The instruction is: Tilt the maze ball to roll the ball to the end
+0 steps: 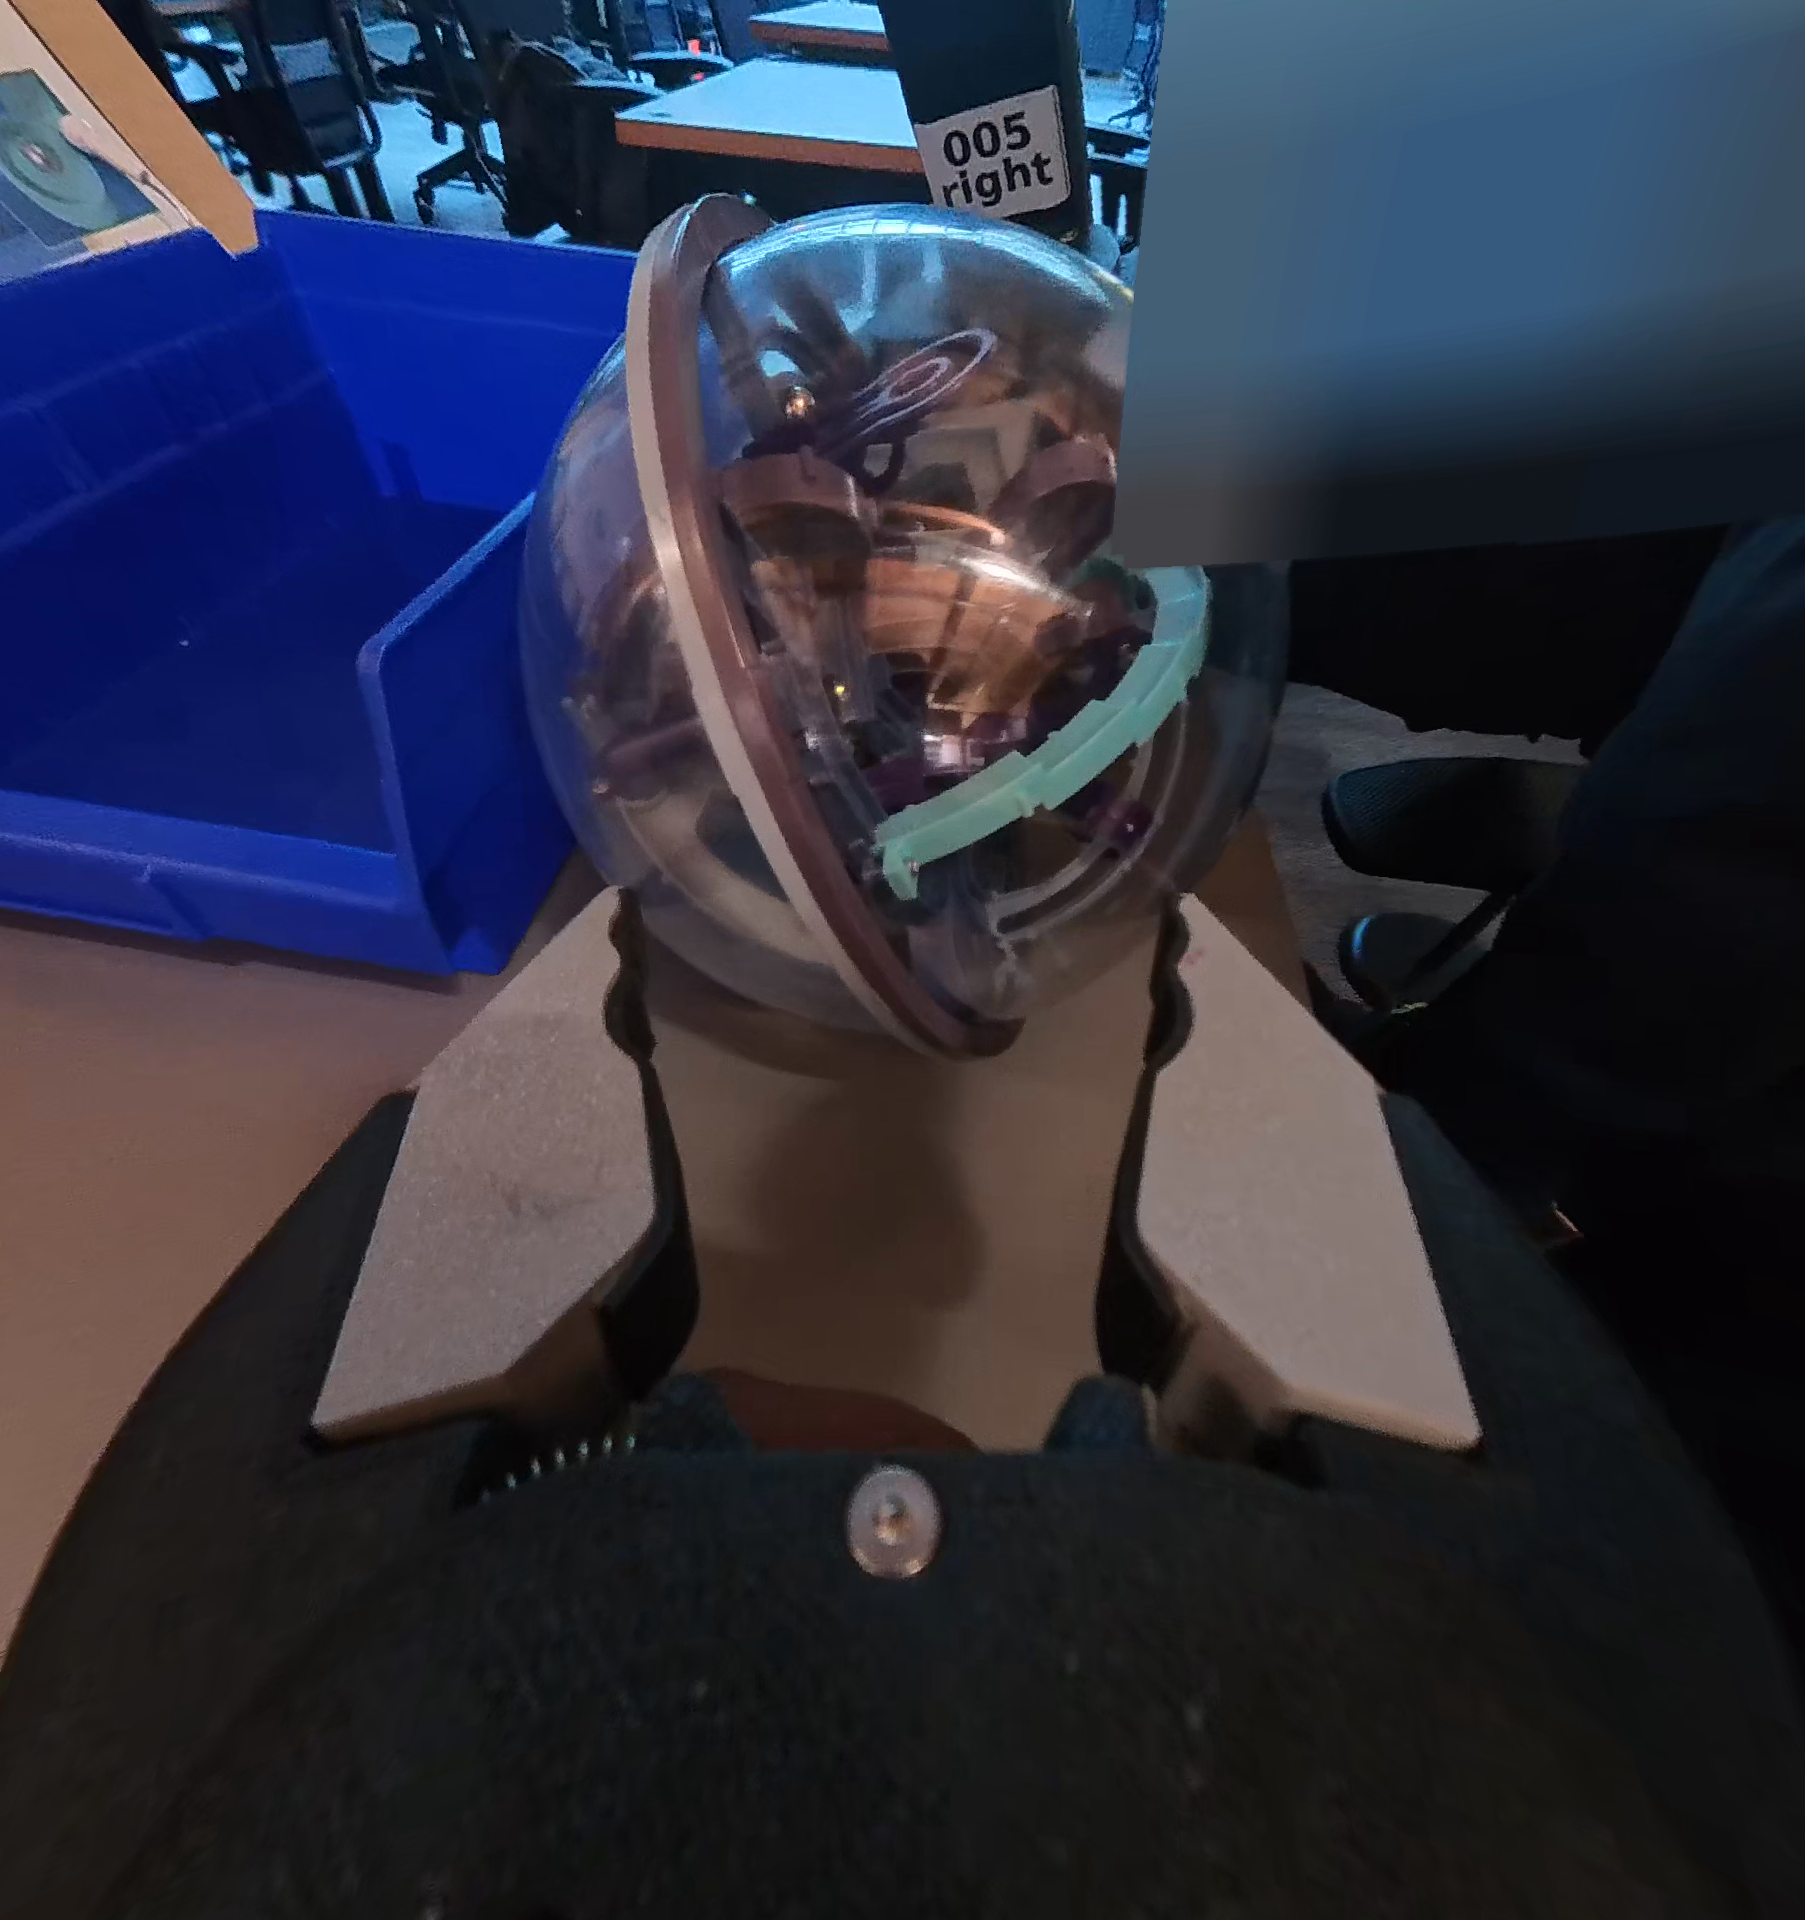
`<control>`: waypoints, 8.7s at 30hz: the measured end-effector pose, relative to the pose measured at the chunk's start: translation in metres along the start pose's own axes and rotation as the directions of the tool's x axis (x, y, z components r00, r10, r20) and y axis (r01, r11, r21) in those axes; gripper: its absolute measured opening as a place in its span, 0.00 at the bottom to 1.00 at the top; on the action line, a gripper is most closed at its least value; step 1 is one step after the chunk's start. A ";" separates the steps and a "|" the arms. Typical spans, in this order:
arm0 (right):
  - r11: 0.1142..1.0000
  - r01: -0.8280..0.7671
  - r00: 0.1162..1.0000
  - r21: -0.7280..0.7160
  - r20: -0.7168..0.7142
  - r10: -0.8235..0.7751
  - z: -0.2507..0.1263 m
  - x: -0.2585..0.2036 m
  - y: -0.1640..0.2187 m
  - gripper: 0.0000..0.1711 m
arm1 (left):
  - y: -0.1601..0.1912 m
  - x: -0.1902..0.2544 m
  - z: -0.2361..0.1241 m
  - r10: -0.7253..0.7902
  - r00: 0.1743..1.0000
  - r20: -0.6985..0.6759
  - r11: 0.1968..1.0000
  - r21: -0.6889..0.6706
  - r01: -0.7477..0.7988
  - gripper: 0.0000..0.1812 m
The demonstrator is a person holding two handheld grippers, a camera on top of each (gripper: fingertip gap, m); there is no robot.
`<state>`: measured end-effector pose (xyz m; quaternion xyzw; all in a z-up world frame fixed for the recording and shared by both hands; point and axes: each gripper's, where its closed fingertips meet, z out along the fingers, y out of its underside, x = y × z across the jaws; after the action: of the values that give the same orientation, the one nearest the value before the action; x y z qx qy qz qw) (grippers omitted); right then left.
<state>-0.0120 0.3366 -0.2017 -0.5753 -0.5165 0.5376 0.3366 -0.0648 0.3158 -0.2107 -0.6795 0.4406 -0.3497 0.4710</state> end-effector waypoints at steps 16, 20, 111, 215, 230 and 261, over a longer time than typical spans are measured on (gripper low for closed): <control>0.990 0.137 0.990 0.032 -0.023 -0.136 -0.006 -0.001 -0.024 0.88 | -0.020 -0.005 -0.004 0.130 0.990 0.057 0.991 0.007 -0.131 0.53; 0.987 0.160 0.987 0.033 -0.026 -0.159 -0.005 -0.002 -0.028 0.88 | -0.022 -0.006 -0.006 0.152 0.986 0.070 0.988 0.003 -0.152 0.53; 0.840 0.529 0.849 0.120 -0.069 -0.524 0.005 -0.001 -0.083 0.88 | -0.064 -0.029 -0.033 0.507 0.837 0.206 0.860 -0.052 -0.508 0.54; 0.770 0.548 0.817 0.327 -0.008 -0.577 0.006 -0.017 -0.105 0.88 | -0.104 -0.006 -0.055 0.649 0.717 0.254 0.760 -0.193 -0.620 0.55; 0.757 0.590 0.797 0.280 -0.048 -0.602 0.006 -0.013 -0.101 0.88 | -0.090 -0.015 -0.049 0.643 0.713 0.280 0.765 -0.181 -0.618 0.56; 0.786 0.533 0.828 0.313 0.002 -0.561 0.015 -0.009 -0.092 0.88 | -0.088 -0.010 -0.053 0.627 0.726 0.284 0.778 -0.180 -0.602 0.57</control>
<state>-0.0472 0.3475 -0.1153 -0.3169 -0.5889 0.5153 0.5359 -0.0921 0.3222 -0.1111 -0.5606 0.5686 -0.0393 0.6007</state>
